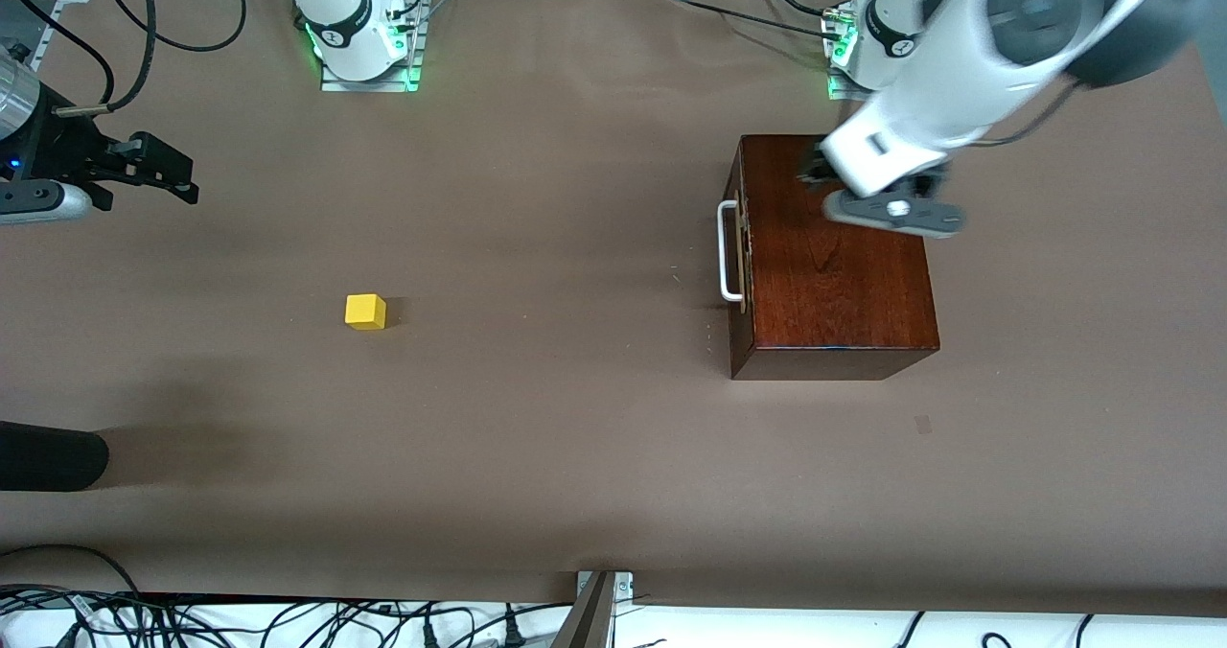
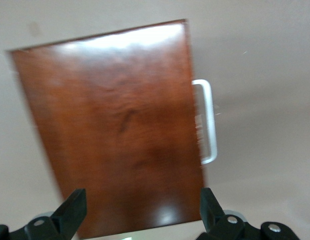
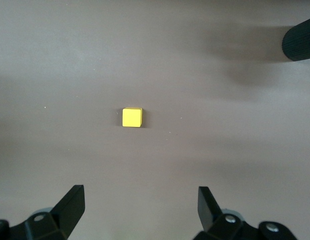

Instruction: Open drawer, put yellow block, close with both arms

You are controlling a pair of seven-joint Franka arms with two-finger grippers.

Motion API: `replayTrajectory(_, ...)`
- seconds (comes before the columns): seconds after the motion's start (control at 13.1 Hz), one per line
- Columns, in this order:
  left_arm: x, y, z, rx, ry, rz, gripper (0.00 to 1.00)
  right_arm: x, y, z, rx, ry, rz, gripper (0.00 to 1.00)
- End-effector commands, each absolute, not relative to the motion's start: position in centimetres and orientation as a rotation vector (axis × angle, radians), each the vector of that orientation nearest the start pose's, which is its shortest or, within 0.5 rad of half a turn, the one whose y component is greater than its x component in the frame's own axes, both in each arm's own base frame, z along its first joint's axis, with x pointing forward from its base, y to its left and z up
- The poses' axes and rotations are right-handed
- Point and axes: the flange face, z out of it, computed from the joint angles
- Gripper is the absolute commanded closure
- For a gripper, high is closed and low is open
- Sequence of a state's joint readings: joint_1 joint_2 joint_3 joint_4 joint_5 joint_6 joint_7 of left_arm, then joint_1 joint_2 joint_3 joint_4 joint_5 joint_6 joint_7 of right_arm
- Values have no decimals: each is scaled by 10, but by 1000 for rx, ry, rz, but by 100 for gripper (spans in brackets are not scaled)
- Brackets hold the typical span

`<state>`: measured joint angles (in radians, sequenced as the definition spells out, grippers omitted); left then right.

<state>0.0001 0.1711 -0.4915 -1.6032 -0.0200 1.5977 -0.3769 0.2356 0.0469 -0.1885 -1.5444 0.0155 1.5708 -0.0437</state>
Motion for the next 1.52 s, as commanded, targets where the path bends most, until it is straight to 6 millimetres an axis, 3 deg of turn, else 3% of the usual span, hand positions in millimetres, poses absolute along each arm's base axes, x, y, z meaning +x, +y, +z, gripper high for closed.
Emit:
replayTrajectory(0.0,525,-327,493,-3157,90,306,0,570,30,617,-3127,-152,22,0)
replayTrajectory(0.15,515,-375,464,-3132,75,218,0,571,30,616,-3127,-154,22,0)
replayTrajectory(0.38,499,-414,442,-3037,159,57,0,571,30,617,-3135,-154,18,0)
replayTrajectory(0.91,480,-432,354,-2924,100,193,0,575,41,617,-3129,-161,-23,0)
replayTrajectory(1.29,450,-442,317,-2845,43,199,0,579,45,605,-3125,-165,5,0)
replayTrajectory(1.45,450,-441,308,-2798,97,137,0,580,44,604,-3125,-165,8,0)
